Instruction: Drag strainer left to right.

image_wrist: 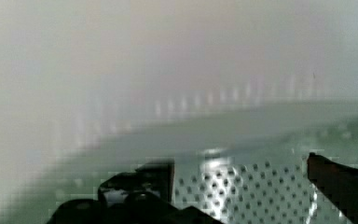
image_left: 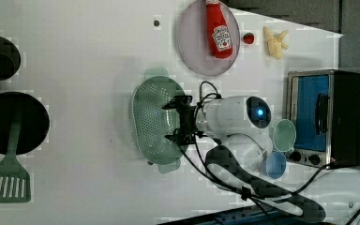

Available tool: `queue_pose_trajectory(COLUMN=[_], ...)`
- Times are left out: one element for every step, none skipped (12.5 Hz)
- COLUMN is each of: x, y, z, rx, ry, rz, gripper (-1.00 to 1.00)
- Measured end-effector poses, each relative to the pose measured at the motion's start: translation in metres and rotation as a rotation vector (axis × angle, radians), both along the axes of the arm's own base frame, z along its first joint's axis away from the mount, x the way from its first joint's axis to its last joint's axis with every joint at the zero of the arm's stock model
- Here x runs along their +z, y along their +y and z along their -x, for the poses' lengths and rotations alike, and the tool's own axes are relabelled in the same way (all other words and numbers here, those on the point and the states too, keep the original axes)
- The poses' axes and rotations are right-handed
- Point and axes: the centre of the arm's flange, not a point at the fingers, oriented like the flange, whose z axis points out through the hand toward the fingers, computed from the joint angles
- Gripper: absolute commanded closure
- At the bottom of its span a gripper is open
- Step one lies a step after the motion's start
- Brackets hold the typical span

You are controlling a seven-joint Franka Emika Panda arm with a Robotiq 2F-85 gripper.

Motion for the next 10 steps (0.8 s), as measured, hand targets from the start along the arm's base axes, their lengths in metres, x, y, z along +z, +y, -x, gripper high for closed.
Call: queue_pose_trajectory(x=[0.002,0.004,0.005,0.004,0.0,-0.004,-0.006,-0.009,-0.008,-0.006], y=[-0.016,-0.032,-0.05,-0.07,-0.087,-0.099,-0.112,-0.128,-0.145,-0.164], z=[0.002,0.003,0.003,0.007,0.012,0.012,0.013,0.012,0.007,0.002], rx=[-0.019,-0.032,-0.028,-0.026,-0.028,-0.023,-0.031,-0.049,-0.056,-0.061], ry=[0.005,-0.007,-0.015,-0.003,0.024,0.028,0.021,0.025,0.021,0.014], rz=[0.017,0.03,0.055,0.08,0.101,0.103,0.1,0.106,0.111,0.11], gripper=[-1.0,-1.0,-1.0,-1.0,-1.0,-1.0,-1.0,-1.0,-1.0,-1.0])
